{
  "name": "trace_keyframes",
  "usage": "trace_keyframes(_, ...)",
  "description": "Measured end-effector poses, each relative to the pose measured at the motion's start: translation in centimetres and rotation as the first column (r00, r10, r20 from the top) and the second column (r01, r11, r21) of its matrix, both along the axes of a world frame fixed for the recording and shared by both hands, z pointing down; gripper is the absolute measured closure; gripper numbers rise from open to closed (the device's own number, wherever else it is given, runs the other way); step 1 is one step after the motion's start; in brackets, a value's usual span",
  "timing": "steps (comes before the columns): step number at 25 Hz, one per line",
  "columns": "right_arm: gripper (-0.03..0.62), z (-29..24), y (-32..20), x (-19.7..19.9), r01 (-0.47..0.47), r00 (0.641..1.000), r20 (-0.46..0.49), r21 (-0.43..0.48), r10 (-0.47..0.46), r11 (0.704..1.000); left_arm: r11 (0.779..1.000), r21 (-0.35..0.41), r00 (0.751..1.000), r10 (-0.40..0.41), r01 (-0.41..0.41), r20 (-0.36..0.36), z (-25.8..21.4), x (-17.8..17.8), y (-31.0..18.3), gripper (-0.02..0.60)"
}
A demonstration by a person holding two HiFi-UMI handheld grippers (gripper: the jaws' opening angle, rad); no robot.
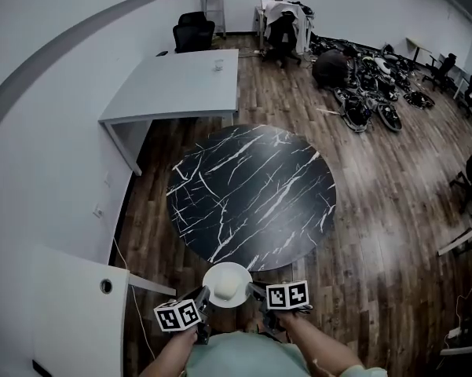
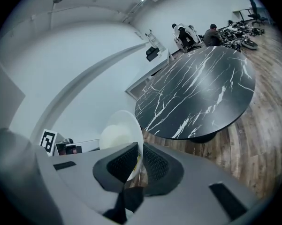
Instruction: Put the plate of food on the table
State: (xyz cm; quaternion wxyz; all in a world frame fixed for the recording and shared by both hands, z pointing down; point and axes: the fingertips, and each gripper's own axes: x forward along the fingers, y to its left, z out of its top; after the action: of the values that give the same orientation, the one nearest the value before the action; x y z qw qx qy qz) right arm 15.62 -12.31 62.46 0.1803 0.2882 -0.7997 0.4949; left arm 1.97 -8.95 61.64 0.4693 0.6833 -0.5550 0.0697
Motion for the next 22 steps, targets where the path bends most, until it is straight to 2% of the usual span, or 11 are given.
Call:
trace_keyframes(9, 0.554, -0.2, -2.0, 3.3, -0.071, 0.997, 0.013, 0.001, 0.071, 0.997, 0.998, -0.008, 0.998, 0.058, -0.058, 0.0, -0.1, 3.1, -2.4, 0.538)
trace_keyframes(22, 0.554, 0.8, -8.6, 6.0, -0.201, 0.979, -0.032, -0.014, 0.2, 0.98, 0.981, -0.03, 0.981, 0.192, -0.193, -0.035, 1.4, 5.6, -10.9, 0.538)
